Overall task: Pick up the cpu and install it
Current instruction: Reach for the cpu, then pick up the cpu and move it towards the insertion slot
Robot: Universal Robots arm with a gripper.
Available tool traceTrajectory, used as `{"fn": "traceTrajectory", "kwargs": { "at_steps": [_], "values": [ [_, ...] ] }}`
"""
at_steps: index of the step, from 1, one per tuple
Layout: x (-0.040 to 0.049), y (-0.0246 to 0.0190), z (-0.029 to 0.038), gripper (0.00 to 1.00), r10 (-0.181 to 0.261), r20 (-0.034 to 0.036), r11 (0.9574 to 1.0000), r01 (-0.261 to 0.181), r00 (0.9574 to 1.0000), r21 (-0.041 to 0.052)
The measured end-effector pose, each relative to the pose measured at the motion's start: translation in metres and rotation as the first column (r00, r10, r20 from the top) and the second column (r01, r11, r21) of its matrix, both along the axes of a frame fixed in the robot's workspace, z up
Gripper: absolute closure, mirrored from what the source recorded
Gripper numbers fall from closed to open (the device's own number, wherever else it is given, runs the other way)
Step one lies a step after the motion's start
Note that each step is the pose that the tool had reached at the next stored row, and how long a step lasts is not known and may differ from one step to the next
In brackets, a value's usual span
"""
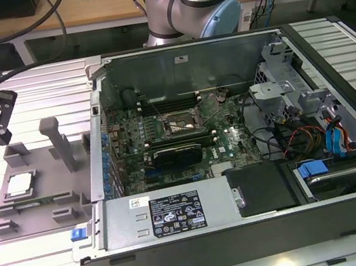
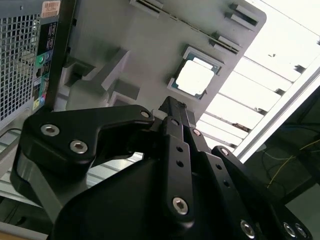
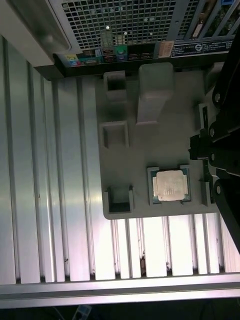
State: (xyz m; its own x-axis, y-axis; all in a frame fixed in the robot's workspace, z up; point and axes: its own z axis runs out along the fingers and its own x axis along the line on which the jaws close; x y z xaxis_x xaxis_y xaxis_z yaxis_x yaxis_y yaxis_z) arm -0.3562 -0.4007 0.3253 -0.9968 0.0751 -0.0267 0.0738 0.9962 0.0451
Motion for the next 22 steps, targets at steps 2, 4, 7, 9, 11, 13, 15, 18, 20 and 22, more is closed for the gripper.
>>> {"fn": "traceTrajectory", "kwargs": {
  "at_steps": [2,4,7,9,11,13,15,18,20,22],
  "values": [
    [-0.0002,0.0001,-0.0002,0.89,0.0,0.0,1.0,0.0,1.0,0.0],
    [-0.0002,0.0001,-0.0003,0.89,0.0,0.0001,1.0,0.0,1.0,0.0],
    [-0.0003,0.0001,-0.0004,0.89,0.0,0.0,1.0,0.0,1.0,0.0],
    [-0.0003,0.0001,-0.0005,0.89,0.0,0.0,1.0,0.0,1.0,0.0],
    [-0.0003,0.0001,-0.0005,0.89,0.0,0.0001,1.0,0.0,1.0,0.0],
    [-0.0003,0.0001,-0.0006,0.89,0.0,0.0001,1.0,0.0,1.0,0.0001],
    [-0.0011,0.0001,-0.0017,0.89,0.0,0.0001,1.0,0.0,1.0,0.0],
    [-0.0067,0.0001,-0.0036,0.89,0.0,0.0006,1.0,0.0,1.0,0.0],
    [-0.0091,0.0,-0.0065,0.89,0.0,0.0007,1.0,0.0,1.0,0.0],
    [-0.0102,0.0,-0.0092,0.89,0.0,0.0006,1.0,0.0,1.0,0.0]
  ]
}}
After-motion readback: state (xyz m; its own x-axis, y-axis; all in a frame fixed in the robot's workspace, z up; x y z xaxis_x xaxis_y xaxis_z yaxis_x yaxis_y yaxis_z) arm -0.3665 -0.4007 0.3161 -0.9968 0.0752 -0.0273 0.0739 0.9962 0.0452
